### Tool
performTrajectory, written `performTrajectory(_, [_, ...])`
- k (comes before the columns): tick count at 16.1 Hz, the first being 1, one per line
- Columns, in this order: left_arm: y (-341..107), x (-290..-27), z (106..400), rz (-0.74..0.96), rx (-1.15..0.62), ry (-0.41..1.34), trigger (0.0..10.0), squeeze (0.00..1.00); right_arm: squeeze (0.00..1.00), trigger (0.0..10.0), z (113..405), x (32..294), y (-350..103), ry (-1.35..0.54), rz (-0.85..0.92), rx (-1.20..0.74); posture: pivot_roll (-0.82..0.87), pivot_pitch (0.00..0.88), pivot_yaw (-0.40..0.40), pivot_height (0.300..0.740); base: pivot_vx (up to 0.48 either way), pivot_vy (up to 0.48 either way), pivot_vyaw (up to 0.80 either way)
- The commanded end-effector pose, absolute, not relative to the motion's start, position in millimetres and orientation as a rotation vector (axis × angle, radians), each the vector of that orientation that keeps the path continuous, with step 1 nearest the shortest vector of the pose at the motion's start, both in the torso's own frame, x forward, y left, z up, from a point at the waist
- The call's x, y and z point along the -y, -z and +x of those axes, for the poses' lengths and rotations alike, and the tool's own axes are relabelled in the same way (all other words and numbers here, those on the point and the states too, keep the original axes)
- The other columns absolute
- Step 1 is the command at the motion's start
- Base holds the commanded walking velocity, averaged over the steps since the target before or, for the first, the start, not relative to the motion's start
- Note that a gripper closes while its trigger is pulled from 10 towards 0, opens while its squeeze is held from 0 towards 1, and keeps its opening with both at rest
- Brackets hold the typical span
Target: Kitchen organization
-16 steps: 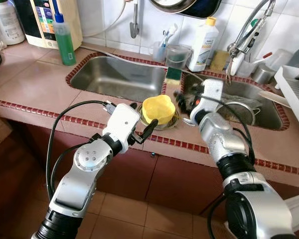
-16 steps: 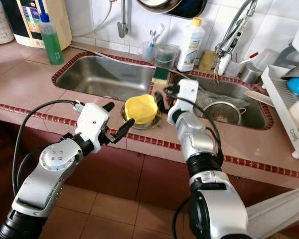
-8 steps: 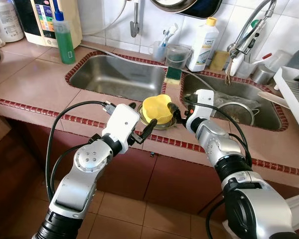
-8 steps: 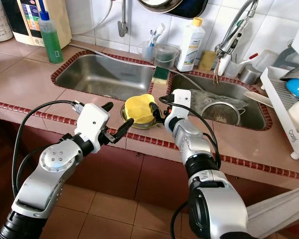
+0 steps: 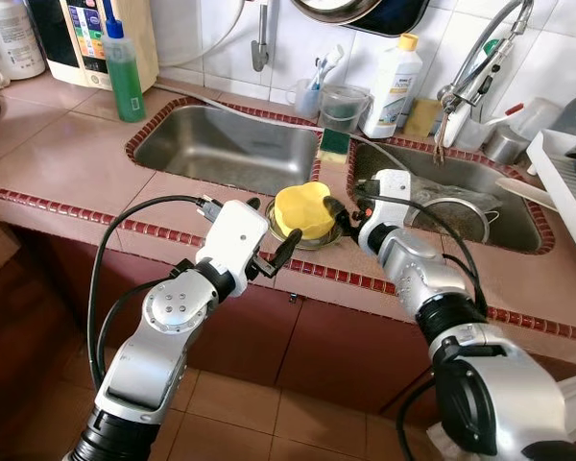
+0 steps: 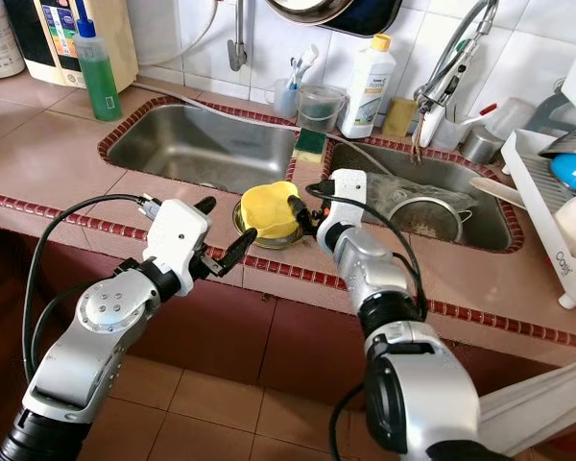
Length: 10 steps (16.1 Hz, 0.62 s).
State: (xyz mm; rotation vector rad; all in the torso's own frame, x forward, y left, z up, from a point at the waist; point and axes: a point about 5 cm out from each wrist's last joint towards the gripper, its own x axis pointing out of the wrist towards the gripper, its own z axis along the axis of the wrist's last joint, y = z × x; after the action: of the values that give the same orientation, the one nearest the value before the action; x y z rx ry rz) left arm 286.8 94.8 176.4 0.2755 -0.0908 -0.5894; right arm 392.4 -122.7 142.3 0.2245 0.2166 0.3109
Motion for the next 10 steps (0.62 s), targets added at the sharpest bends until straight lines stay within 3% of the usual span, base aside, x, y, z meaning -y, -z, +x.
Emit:
performTrajectory(1, [-178,-93,285,0.28,0.098,0.592,10.0,0.0,0.0,1.8,396,127,-150,-0.311,0.224,-0.205,0.07,0.0,-0.138,0.74,0.0,0.0,0.0])
performTrajectory(2, [-178,-92,284,0.28,0.097,0.592,10.0,0.0,0.0,0.0,397,127,-153,-0.311,0.222,-0.201,0.07,0.0,-0.137,0.74,0.0,0.0,0.0])
performTrajectory(5, [-179,-92,284,0.277,0.097,0.588,10.0,0.0,0.0,0.4,398,127,-155,-0.327,0.211,-0.204,0.07,0.0,-0.142,0.74,0.0,0.0,0.0])
performTrajectory(6, [-179,-91,284,0.276,0.098,0.588,10.0,0.0,0.0,0.0,398,128,-153,-0.327,0.205,-0.217,0.07,0.0,-0.144,0.74,0.0,0.0,0.0])
performTrajectory(9, [-178,-91,283,0.276,0.096,0.583,10.0,0.0,0.0,1.6,396,130,-144,-0.321,0.201,-0.256,0.08,0.0,-0.145,0.74,0.0,0.0,0.0])
performTrajectory(10, [-178,-91,283,0.276,0.096,0.582,10.0,0.0,0.0,4.2,395,131,-142,-0.318,0.196,-0.264,0.08,0.0,-0.147,0.74,0.0,0.0,0.0])
